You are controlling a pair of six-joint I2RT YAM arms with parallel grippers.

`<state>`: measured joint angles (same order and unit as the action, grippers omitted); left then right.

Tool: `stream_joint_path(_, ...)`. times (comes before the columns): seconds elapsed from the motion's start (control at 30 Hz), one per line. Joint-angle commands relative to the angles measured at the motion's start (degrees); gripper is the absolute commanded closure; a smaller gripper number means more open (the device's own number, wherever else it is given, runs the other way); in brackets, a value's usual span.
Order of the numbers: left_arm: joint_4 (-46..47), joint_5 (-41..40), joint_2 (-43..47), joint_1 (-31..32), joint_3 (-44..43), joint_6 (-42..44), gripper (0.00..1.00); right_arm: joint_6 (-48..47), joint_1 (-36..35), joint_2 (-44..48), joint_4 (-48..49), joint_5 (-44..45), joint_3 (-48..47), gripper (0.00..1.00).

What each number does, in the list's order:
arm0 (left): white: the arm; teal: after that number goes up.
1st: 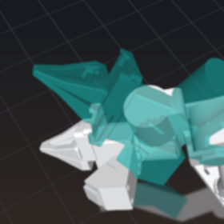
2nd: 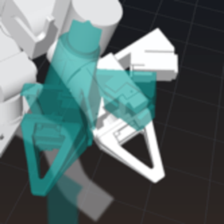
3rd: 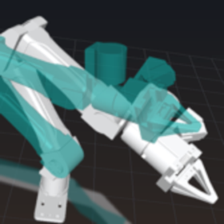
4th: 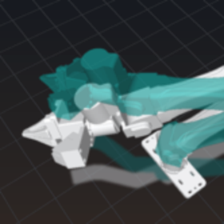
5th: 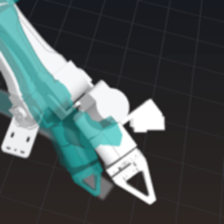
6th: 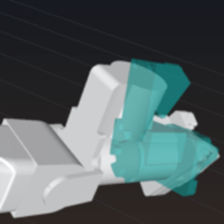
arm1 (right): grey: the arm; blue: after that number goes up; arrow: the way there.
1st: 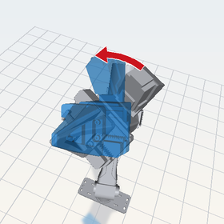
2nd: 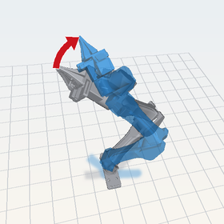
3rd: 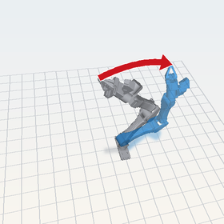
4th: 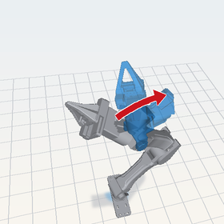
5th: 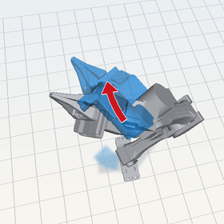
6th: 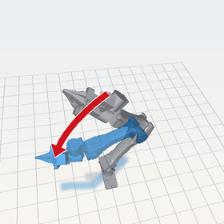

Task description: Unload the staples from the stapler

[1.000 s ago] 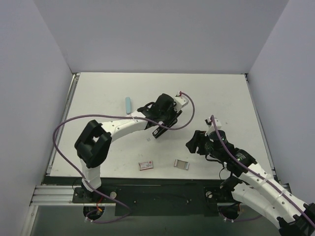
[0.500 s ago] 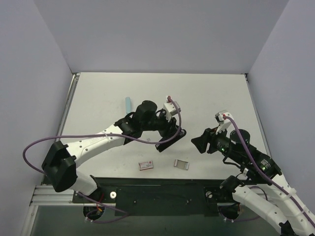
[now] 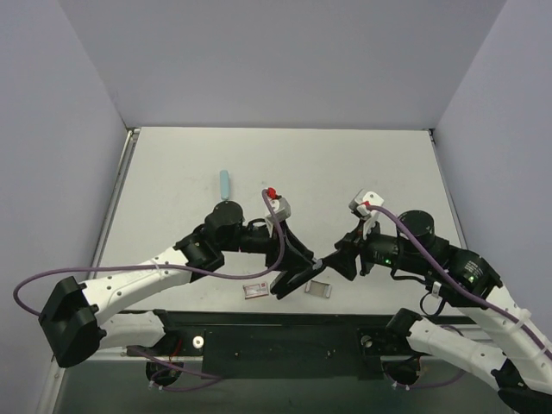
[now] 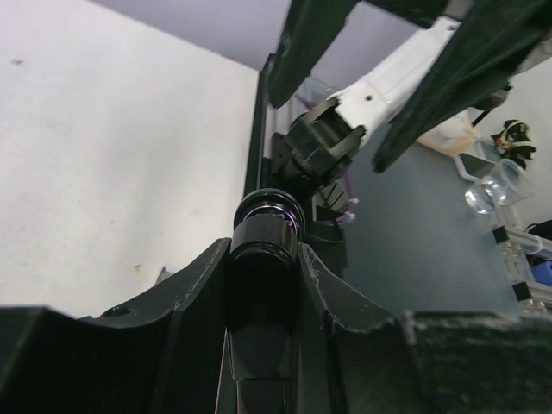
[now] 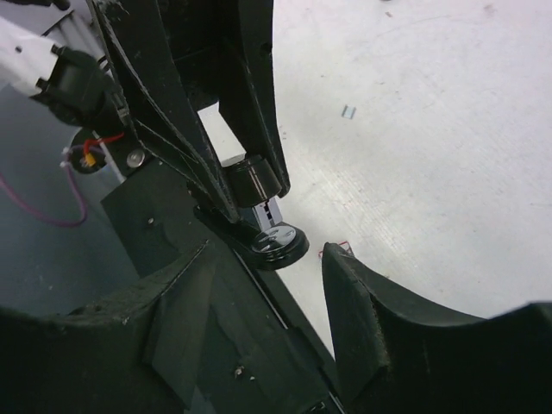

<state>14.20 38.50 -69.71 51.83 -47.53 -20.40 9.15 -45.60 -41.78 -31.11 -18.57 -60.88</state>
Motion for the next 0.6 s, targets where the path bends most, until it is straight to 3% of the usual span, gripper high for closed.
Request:
stream_joint_path(0.0,12.17,4.13,5.81,1.78,2.08,-5.52,1.00,-4.31,-2.12,-2.43,-2.64,-7.52,-3.36,0.52)
stream_joint_path(0.27,18.85,6.32,11.00,3.01,6.74,-10.53,1.00,-6.16,-5.72,-7.26,-2.46,-8.50,-4.86,0.52)
stream_joint_path(0.57,15.16,5.09,14.43,3.80,7.36,-8.87,1.00,-7.13,-12.14,-9.72,-1.93,-9.91,-5.65,0.54)
